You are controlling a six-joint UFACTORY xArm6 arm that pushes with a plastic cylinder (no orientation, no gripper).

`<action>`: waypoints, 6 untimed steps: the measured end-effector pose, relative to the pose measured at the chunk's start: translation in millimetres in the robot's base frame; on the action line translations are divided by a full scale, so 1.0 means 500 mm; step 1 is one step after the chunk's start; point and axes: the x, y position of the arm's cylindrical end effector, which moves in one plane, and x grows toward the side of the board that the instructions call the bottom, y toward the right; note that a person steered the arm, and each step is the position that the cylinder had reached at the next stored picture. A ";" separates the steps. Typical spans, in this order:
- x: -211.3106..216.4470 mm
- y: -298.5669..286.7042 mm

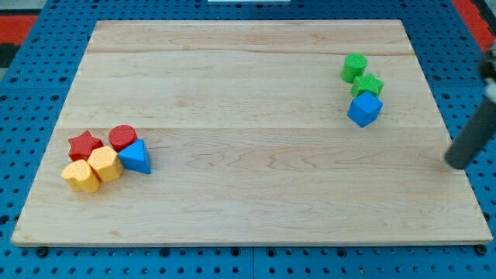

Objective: Slide green circle a bit up and left

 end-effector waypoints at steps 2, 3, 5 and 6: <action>-0.156 -0.034; -0.242 -0.061; -0.282 -0.109; -0.303 -0.149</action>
